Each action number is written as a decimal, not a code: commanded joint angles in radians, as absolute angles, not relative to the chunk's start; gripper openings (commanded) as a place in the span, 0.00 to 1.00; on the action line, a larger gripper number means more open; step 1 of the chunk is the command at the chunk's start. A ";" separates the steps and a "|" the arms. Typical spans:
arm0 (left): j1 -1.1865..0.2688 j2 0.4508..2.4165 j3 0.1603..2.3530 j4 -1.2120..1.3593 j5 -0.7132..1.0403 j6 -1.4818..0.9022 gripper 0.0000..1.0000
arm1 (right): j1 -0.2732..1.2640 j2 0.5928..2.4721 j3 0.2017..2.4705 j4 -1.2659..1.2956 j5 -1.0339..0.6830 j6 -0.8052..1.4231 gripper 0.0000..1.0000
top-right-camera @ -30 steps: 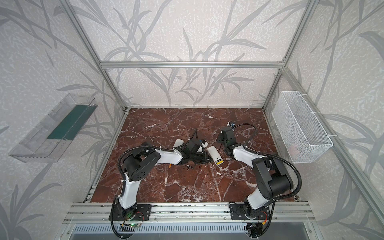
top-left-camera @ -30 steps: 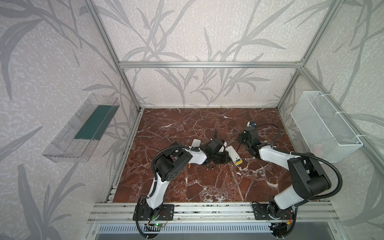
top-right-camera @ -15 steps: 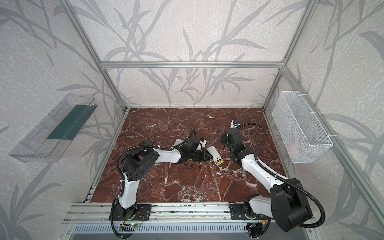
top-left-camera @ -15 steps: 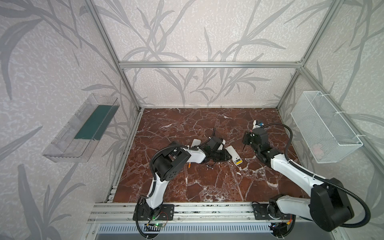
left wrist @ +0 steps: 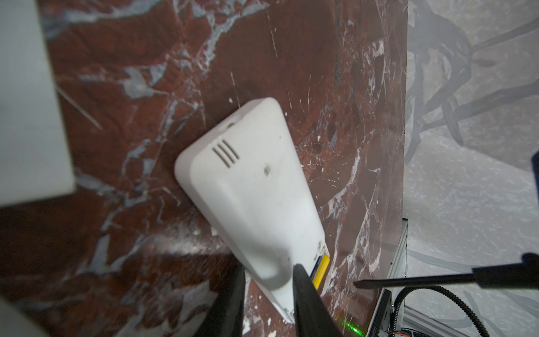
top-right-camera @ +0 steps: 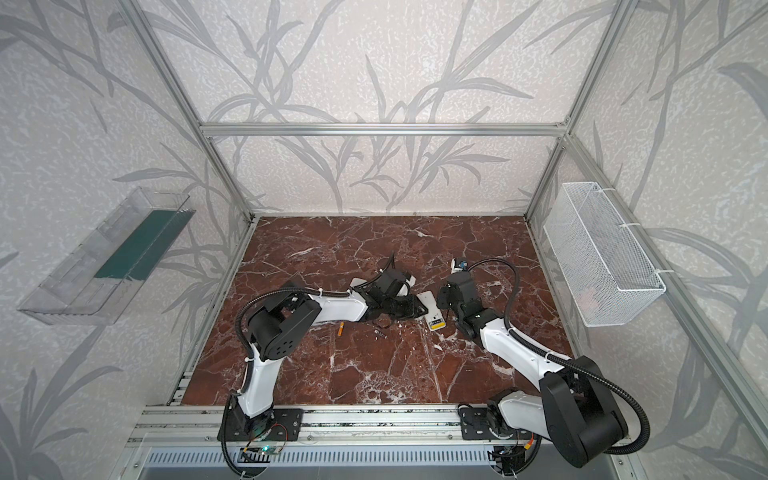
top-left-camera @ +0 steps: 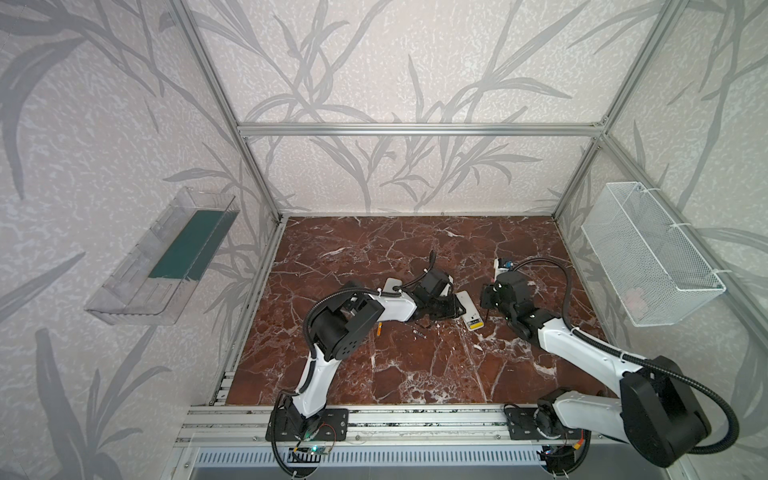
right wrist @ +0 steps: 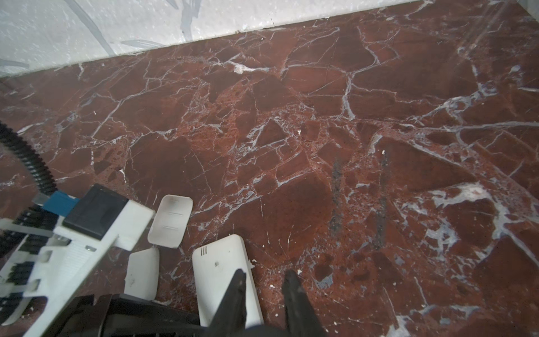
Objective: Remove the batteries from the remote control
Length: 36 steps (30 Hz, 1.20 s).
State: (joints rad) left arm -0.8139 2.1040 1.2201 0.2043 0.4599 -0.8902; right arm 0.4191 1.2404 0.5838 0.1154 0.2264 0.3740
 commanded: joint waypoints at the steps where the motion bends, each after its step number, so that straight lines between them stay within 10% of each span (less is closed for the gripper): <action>1: -0.819 2.147 1.227 0.134 0.422 -0.886 0.31 | 0.425 1.234 0.581 0.179 0.236 0.365 0.00; 36: -0.826 2.178 1.240 0.141 0.443 -0.889 0.29 | 0.487 1.300 0.597 0.267 0.356 0.344 0.00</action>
State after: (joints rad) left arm -0.8181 2.1189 1.2362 0.2043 0.4545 -0.8906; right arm 0.4992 1.3231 0.5709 0.3046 0.2817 0.3679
